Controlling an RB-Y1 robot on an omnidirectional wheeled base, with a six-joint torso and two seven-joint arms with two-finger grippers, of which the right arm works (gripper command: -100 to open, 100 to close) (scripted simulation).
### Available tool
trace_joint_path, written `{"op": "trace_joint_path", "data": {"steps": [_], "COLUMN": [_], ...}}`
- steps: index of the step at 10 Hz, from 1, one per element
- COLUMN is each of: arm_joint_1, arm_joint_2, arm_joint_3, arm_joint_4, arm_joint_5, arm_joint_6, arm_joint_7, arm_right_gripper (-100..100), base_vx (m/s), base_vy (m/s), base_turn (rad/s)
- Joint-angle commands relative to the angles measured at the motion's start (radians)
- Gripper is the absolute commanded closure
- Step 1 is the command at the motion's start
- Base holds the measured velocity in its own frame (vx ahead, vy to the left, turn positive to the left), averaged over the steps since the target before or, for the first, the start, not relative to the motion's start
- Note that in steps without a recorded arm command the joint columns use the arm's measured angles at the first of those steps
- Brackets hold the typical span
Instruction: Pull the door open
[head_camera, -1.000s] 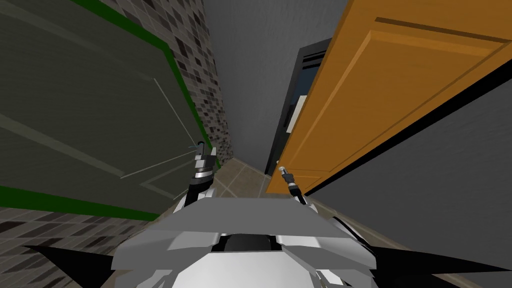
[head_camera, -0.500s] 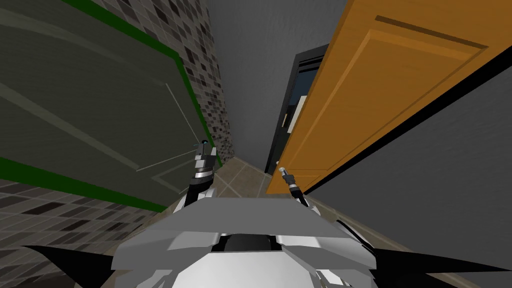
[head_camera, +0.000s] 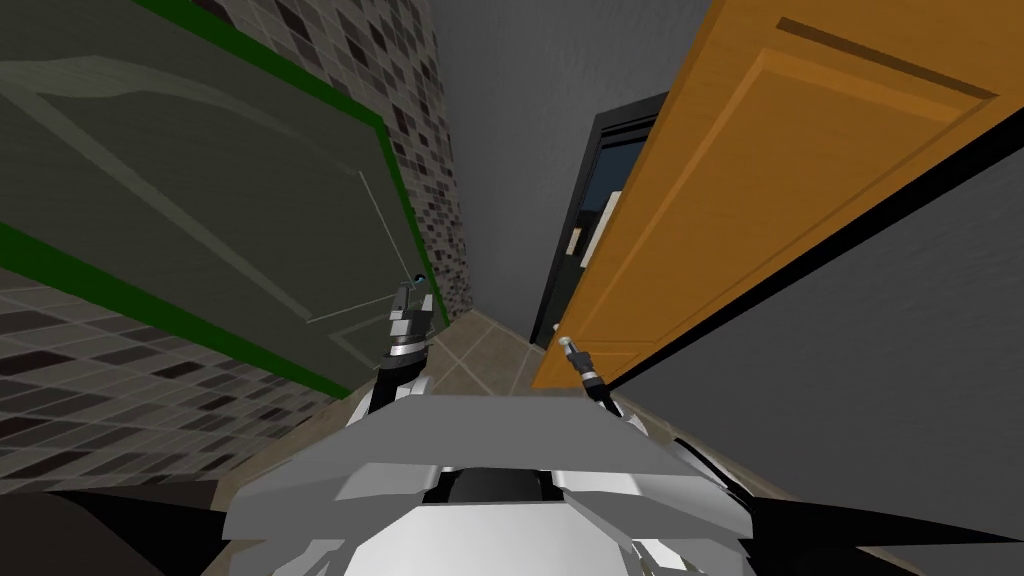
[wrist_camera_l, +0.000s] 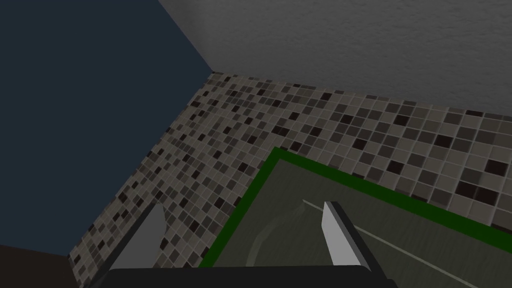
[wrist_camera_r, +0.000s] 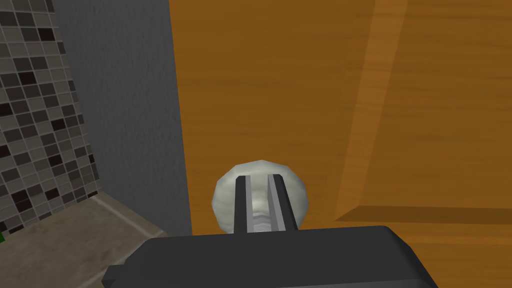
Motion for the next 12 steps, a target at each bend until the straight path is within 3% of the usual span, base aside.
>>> {"op": "trace_joint_path", "data": {"steps": [1, 3, 8, 9, 10, 12], "arm_joint_1": [0.044, 0.058, 0.058, 0.043, 0.044, 0.049], "arm_joint_2": [0.001, -0.011, -0.011, -0.017, -0.011, -0.005], "arm_joint_3": [0.012, 0.027, 0.027, 0.017, 0.018, 0.021], "arm_joint_4": [-0.023, -0.018, -0.018, -0.022, -0.042, -0.058], "arm_joint_5": [0.005, 0.014, 0.014, 0.010, -0.023, -0.050], "arm_joint_6": [0.020, 0.001, 0.001, -0.016, -0.011, 0.001], "arm_joint_7": [-0.001, -0.019, -0.019, -0.017, 0.016, 0.044], "arm_right_gripper": [100, 100, 100, 100, 100, 100], "base_vx": [-0.111, -0.113, -0.022, -0.002, -0.118, -0.140], "base_vy": [-0.031, -0.032, -0.010, 0.006, -0.043, -0.082], "base_turn": [-0.016, 0.053, 0.000, -0.009, 0.224, 0.188]}}
